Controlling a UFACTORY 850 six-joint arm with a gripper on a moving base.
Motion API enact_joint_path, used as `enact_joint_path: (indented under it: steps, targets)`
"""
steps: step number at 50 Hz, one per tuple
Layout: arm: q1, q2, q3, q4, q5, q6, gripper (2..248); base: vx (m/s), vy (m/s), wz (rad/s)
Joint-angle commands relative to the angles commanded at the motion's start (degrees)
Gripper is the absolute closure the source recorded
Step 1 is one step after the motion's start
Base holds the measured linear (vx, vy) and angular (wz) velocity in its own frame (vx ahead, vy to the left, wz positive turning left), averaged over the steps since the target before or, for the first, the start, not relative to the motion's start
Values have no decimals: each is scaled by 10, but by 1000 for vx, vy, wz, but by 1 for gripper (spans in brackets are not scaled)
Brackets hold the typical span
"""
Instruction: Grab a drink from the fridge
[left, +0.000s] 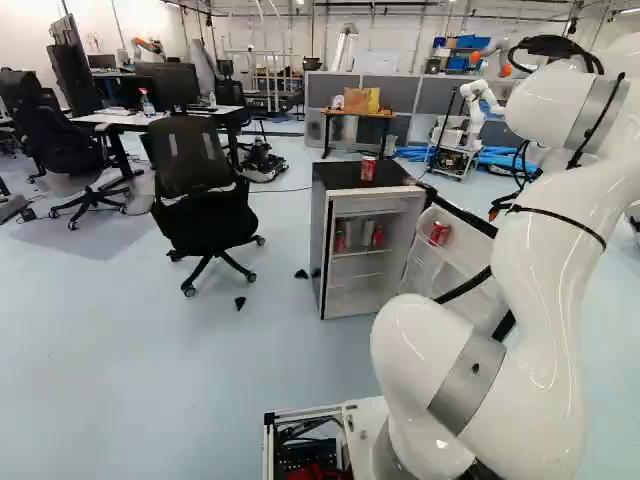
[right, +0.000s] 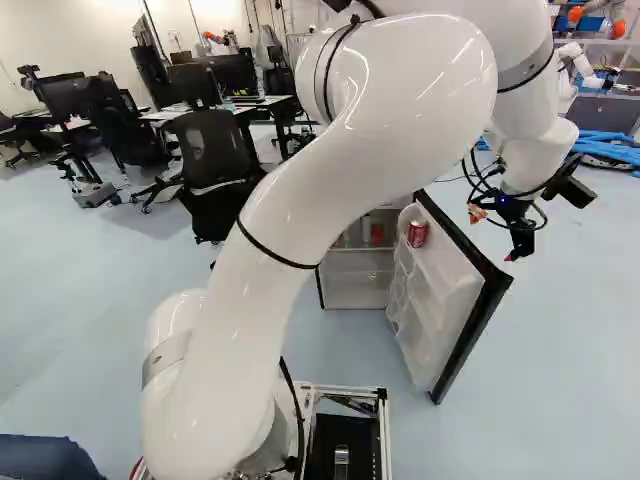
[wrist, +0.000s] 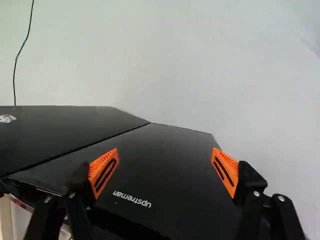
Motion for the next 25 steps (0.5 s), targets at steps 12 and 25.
enact_joint_path:
  steps: [12, 25]
  targets:
    - [0, 0, 0, 0, -25, 0, 3, 0, 0, 0]
    - [0, 1, 1, 0, -51, 0, 3, 0, 0, 0]
